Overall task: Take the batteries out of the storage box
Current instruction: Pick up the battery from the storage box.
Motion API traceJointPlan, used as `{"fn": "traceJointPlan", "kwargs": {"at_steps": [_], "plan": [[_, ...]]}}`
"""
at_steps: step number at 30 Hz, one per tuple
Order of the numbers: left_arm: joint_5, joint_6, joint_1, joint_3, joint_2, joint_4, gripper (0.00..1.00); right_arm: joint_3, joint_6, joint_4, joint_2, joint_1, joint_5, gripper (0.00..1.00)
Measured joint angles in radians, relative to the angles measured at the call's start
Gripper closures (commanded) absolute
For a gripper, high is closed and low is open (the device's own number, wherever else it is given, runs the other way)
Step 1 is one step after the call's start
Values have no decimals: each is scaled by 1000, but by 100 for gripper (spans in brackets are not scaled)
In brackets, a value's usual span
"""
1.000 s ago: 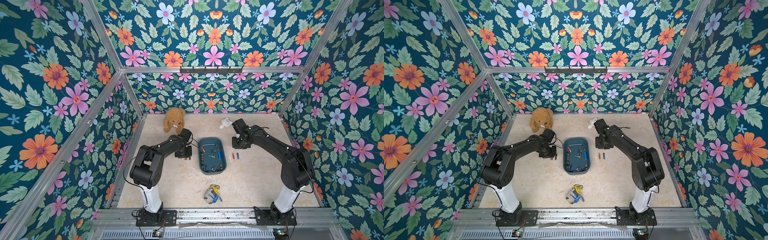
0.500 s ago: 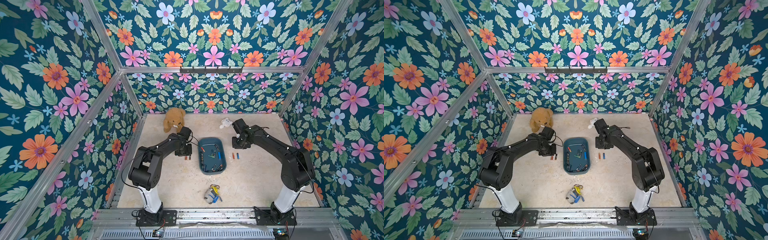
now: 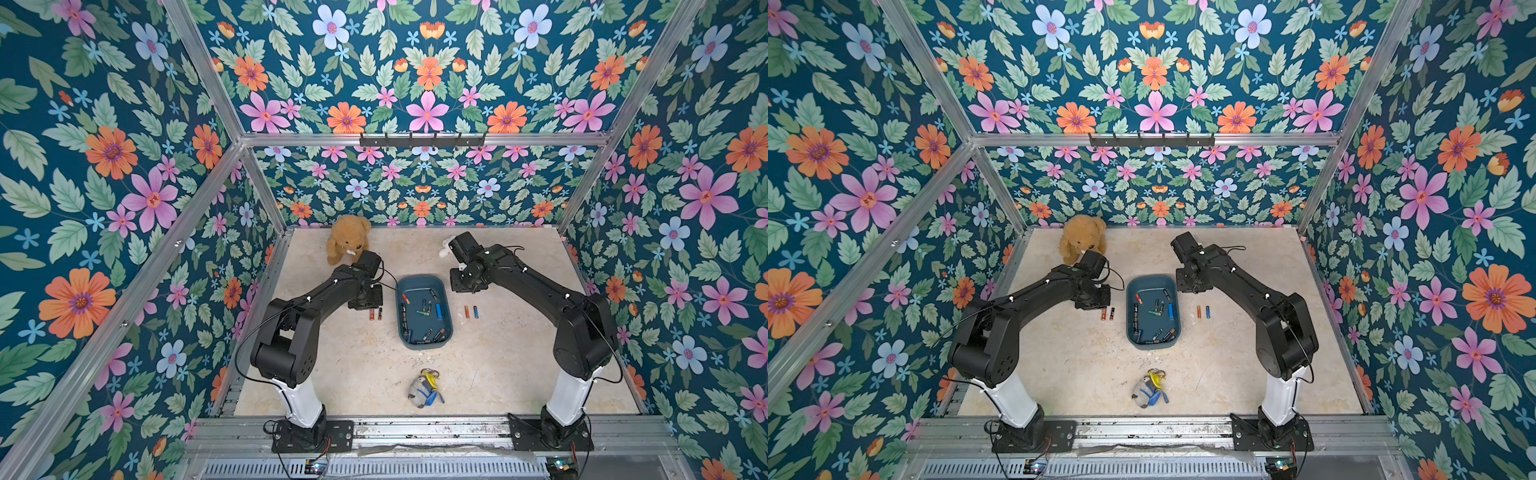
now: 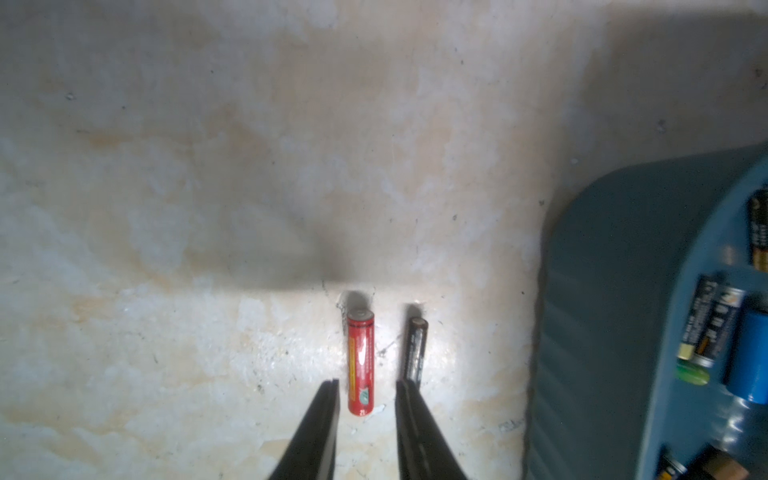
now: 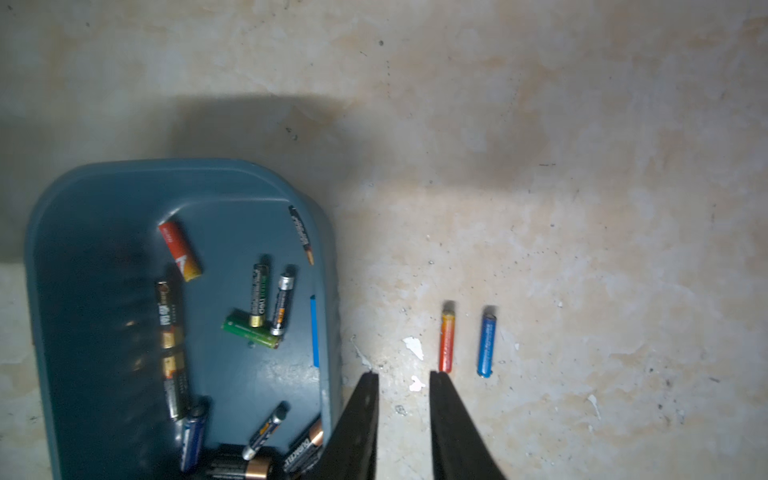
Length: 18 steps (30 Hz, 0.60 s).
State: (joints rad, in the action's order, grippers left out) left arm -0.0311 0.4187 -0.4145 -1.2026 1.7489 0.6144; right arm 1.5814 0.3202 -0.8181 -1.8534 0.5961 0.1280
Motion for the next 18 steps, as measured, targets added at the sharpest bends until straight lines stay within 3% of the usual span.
{"fn": "traceJointPlan", "kwargs": {"at_steps": [18], "plan": [[-2,2,0,66,-39,-5,70,85,58,-37,-109,116,29,73]]}}
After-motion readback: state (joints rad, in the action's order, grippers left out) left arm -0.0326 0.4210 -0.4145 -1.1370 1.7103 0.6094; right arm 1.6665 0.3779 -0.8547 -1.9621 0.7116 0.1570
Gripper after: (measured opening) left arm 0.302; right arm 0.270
